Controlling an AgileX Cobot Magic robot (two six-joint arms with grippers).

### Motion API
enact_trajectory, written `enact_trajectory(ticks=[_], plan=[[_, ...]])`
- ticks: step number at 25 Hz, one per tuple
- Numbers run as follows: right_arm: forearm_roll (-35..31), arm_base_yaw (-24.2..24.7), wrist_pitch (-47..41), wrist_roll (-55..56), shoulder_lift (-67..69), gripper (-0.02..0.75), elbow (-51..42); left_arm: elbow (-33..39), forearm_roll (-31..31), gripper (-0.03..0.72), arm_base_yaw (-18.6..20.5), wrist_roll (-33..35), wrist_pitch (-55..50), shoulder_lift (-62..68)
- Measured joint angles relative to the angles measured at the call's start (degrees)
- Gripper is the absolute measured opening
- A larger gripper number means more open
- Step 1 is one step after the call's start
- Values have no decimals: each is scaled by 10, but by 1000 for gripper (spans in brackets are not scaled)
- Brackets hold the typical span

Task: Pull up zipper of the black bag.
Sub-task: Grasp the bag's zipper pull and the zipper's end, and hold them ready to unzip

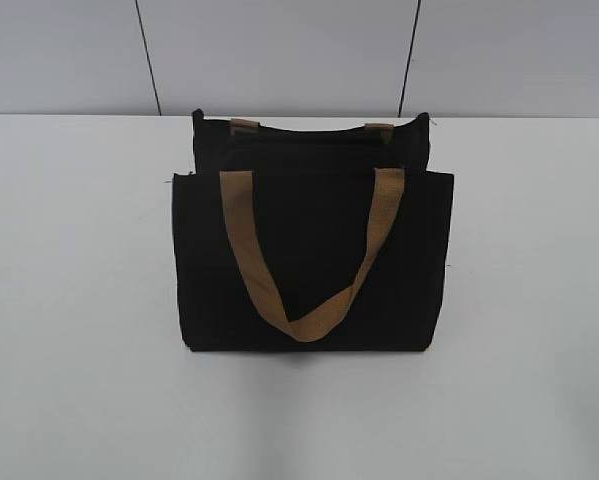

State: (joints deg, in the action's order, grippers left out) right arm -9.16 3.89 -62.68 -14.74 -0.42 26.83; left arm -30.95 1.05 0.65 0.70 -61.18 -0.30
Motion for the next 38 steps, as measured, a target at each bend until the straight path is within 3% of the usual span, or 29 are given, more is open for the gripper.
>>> enact_trajectory(ticks=[27, 32, 38], plan=[[0, 0, 0, 0, 0, 576, 0, -4, 0, 443, 0, 0, 6, 0], [0, 0, 0, 0, 0, 576, 0, -4, -2, 503, 0, 0, 171, 13], [0, 0, 0, 0, 0, 576, 0, 61, 8, 508, 0, 0, 390, 144]])
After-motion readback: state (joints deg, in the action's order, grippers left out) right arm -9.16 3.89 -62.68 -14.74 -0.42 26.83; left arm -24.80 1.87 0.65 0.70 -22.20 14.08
